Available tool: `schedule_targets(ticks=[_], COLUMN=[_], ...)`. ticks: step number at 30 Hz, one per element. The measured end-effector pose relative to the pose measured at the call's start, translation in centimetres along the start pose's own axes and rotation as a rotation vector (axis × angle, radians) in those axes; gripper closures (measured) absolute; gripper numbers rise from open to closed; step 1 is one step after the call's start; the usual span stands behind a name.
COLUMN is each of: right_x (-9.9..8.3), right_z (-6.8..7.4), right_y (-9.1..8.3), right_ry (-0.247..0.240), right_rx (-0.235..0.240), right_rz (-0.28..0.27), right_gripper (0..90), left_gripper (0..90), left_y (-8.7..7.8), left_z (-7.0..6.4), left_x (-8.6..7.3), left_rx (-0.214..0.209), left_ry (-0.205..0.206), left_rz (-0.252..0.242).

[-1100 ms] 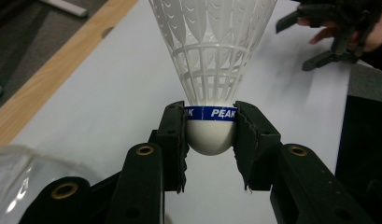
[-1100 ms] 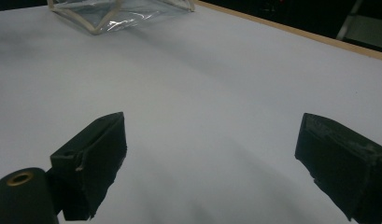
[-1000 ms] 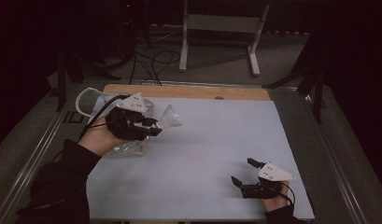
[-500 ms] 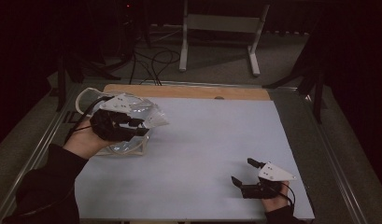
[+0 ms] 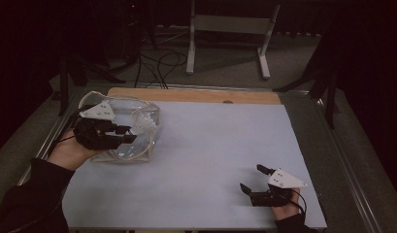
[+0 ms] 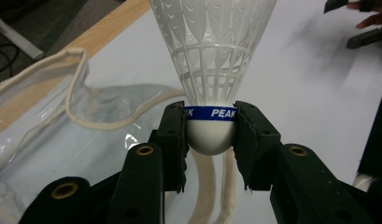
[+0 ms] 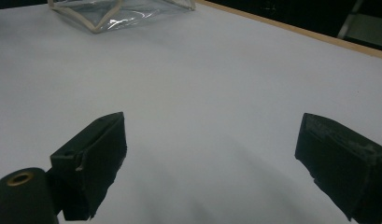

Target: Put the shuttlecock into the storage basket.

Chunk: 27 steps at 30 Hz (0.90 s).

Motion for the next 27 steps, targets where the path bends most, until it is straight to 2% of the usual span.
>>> schedule_targets(ticks=[8, 16, 24, 27], right_x=[-0.1, -0.1, -0.1, 0.0], right_z=[-0.1, -0.2, -0.2, -0.2], right_y=[0.0, -0.1, -0.1, -0.1], right_ry=[0.000, -0.001, -0.001, 0.000], right_rx=[0.001, 0.000, 0.000, -0.001], right_rz=[0.000, 0.001, 0.001, 0.002], right_gripper=[8.9, 8.9, 8.9, 8.9], left_gripper=[66.9, 66.8, 66.7, 66.6], left_y=[0.7, 1.2, 1.4, 1.4], left_z=[0.3, -0.4, -0.2, -0.3], left_x=[-1.4, -2.3, -3.1, -3.3], left_rx=[0.001, 0.001, -0.006, -0.009], left_ry=[-0.043, -0.032, -0.048, -0.039], left_rz=[0.026, 0.056, 0.065, 0.071])
Point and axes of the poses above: each handheld gripper's, and its own axes: y roughly forward along the jaws, x roughly out of its top, z roughly to its left, the point moved 5 cm from there along y, roughly forward along the jaws, and after that the axes turned 11 degrees about x, right-handed, at the moved point
